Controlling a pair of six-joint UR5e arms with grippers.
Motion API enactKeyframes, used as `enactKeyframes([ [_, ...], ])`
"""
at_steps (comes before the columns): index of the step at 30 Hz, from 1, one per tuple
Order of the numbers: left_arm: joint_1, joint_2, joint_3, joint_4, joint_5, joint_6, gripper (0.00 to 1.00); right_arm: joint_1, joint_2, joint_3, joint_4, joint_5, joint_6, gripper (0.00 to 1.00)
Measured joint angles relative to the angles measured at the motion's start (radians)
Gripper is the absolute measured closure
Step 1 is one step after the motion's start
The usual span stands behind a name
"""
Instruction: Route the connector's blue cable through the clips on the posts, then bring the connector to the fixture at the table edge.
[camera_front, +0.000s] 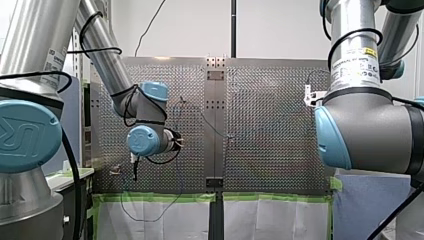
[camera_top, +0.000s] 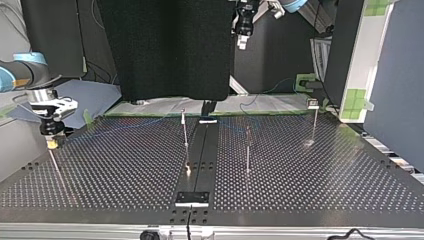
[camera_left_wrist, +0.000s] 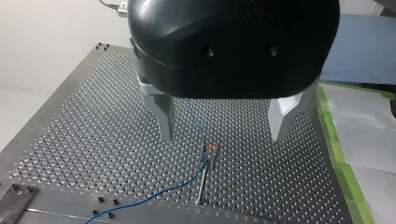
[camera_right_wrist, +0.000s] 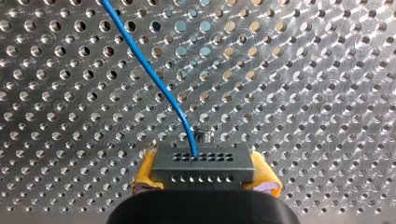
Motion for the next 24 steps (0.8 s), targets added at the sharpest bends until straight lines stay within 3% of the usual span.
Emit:
enactKeyframes([
  [24, 0.009, 0.0, 0.0, 0.0, 0.0, 0.003, 0.0, -0.004, 0.002, 0.0, -0.018, 0.011, 0.0, 1.0],
])
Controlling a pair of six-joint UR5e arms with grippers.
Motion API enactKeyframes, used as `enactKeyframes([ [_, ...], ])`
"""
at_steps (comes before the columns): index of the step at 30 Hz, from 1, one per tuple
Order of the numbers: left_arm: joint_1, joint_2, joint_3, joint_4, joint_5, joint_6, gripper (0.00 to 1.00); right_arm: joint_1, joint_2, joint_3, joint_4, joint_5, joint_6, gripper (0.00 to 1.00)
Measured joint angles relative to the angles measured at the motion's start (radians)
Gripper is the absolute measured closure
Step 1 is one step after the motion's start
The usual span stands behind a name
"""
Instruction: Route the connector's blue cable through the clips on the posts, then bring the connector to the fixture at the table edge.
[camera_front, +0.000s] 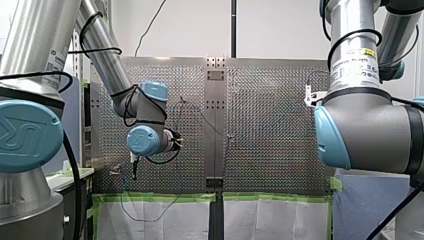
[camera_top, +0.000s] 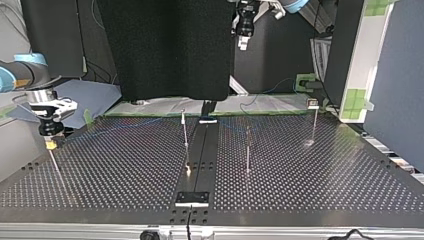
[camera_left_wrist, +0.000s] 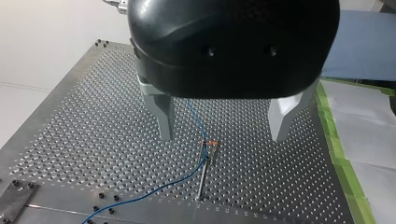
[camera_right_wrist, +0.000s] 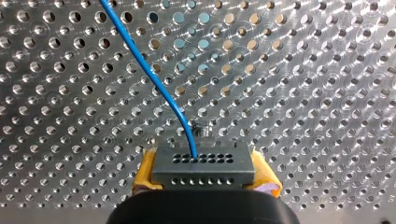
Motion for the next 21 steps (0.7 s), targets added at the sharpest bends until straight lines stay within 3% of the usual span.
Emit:
enactKeyframes([
  [14, 0.002, 0.0, 0.0, 0.0, 0.0, 0.0, 0.0, 0.003, 0.0, 0.001, 0.001, 0.009, 0.0, 0.97],
  [17, 0.002, 0.0, 0.0, 0.0, 0.0, 0.0, 0.0, 0.007, -0.001, 0.001, 0.01, -0.03, 0.004, 0.93],
  [21, 0.002, 0.0, 0.0, 0.0, 0.0, 0.0, 0.0, 0.008, -0.001, 0.002, 0.01, -0.031, 0.004, 0.84],
])
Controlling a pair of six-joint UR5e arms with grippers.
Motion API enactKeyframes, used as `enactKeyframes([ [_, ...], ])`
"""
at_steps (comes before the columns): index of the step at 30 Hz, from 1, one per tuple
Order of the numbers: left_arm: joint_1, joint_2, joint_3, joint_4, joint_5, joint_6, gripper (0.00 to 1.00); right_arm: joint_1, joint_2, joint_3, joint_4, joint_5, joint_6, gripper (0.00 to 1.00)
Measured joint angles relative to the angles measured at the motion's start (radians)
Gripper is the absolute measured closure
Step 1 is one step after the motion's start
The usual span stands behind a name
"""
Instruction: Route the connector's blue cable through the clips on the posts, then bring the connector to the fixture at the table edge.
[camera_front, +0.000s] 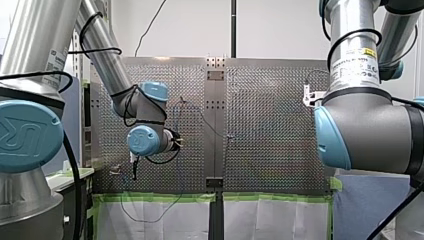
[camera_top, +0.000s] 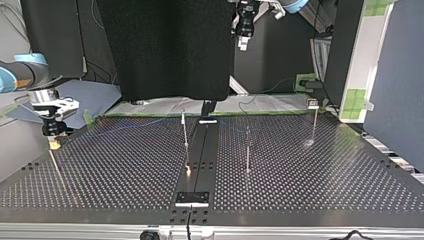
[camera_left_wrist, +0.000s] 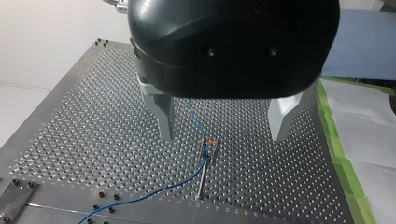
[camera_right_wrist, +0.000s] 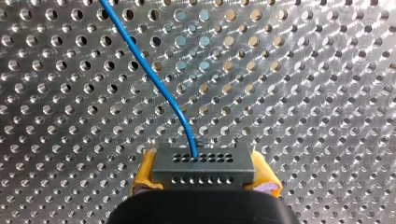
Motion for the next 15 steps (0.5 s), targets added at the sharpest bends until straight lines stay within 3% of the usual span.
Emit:
enactKeyframes([
  [2, 0.0, 0.0, 0.0, 0.0, 0.0, 0.0, 0.0, 0.0, 0.0, 0.0, 0.0, 0.0, 0.0, 0.75],
  [12, 0.0, 0.0, 0.0, 0.0, -0.001, 0.001, 0.0, 0.0, 0.001, 0.001, 0.001, 0.0, 0.0, 0.72],
  [15, 0.0, 0.0, 0.0, 0.0, -0.001, 0.002, 0.0, 0.0, 0.001, 0.001, 0.001, 0.0, 0.0, 0.65],
])
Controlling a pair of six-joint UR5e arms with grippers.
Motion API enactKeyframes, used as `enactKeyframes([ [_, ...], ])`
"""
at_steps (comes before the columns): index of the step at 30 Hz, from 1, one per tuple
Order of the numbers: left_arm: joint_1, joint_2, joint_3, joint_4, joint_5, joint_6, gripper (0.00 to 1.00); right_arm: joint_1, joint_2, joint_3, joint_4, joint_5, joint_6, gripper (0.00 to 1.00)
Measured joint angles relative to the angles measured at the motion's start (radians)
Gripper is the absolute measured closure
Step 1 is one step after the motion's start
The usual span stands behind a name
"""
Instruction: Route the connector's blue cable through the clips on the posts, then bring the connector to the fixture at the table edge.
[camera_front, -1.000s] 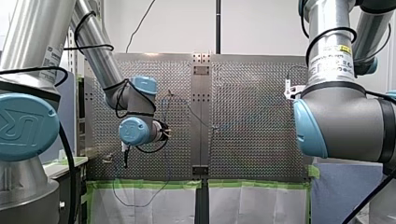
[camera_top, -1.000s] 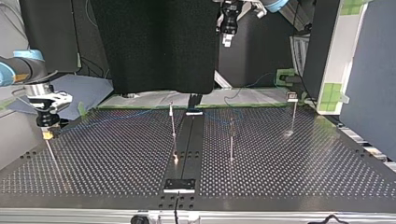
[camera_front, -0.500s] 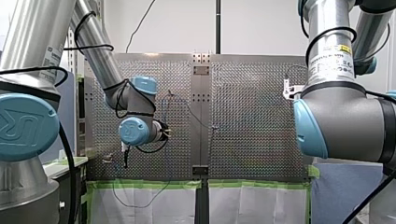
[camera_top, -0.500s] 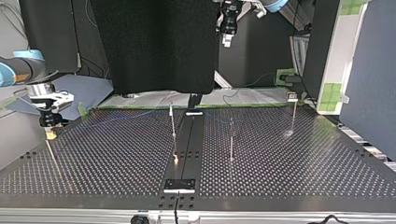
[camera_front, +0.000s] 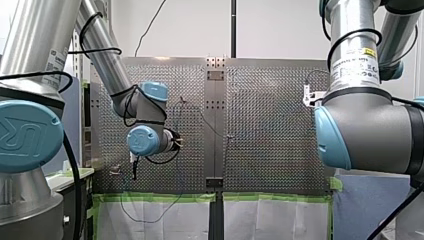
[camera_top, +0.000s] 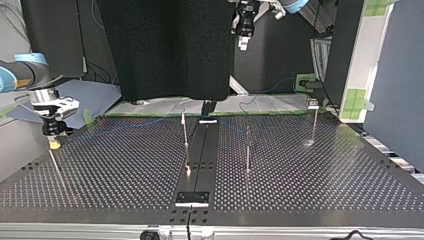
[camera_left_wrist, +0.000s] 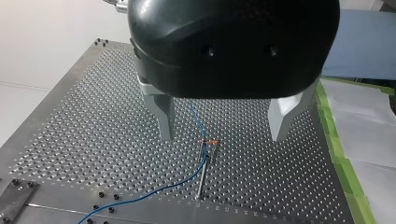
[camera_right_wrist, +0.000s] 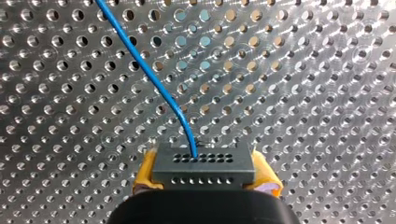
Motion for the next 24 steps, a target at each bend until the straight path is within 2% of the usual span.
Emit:
enactKeyframes([
  [3, 0.0, 0.0, 0.0, 0.0, 0.0, 0.001, 0.0, 0.0, 0.0, 0.0, 0.0, 0.0, 0.0, 0.65],
  [4, 0.0, 0.0, 0.0, 0.0, 0.0, 0.002, 0.0, 0.0, 0.0, 0.0, 0.0, 0.0, 0.0, 0.53],
  [5, 0.0, 0.0, 0.0, 0.0, 0.0, 0.002, 0.0, 0.0, 0.001, 0.0, 0.0, 0.0, 0.0, 0.49],
  [6, 0.0, 0.0, 0.0, 0.0, 0.0, 0.003, 0.0, 0.0, 0.001, 0.0, 0.0, 0.0, 0.0, 0.49],
  [8, 0.0, 0.0, 0.0, 0.0, 0.0, 0.003, 0.0, 0.0, 0.001, 0.0, 0.001, 0.0, 0.0, 0.38],
  [9, 0.0, 0.0, 0.0, 0.0, 0.0, 0.003, 0.0, 0.0, 0.001, 0.0, 0.0, 0.0, 0.0, 0.38],
  [11, 0.0, 0.0, 0.0, 0.0, 0.0, 0.004, 0.0, 0.0, 0.001, 0.0, 0.0, 0.0, 0.0, 0.25],
  [16, 0.0, 0.0, 0.0, 0.0, 0.0, 0.004, 0.0, 0.0, 0.0, 0.0, 0.0, 0.0, 0.0, 0.15],
  [18, 0.0, 0.0, 0.0, 0.0, 0.0, 0.004, 0.0, 0.0, 0.0, 0.0, 0.0, 0.0, 0.0, 0.15],
  [20, 0.0, 0.0, 0.0, 0.0, 0.0, 0.004, 0.0, 0.0, 0.0, 0.0, 0.0, 0.0, 0.0, 0.09],
  [21, 0.0, 0.0, 0.0, 0.0, 0.0, 0.004, 0.0, 0.0, 0.0, 0.0, 0.0, 0.0, 0.0, 0.09],
  [23, 0.0, 0.0, 0.0, 0.0, 0.0, 0.004, 0.0, 0.0, 0.0, 0.0, 0.0, 0.0, 0.0, 0.01],
  [24, 0.0, 0.0, 0.0, 0.0, 0.0, 0.004, 0.0, 0.0, 0.0, 0.0, 0.0, 0.0, 0.0, 0.01],
])
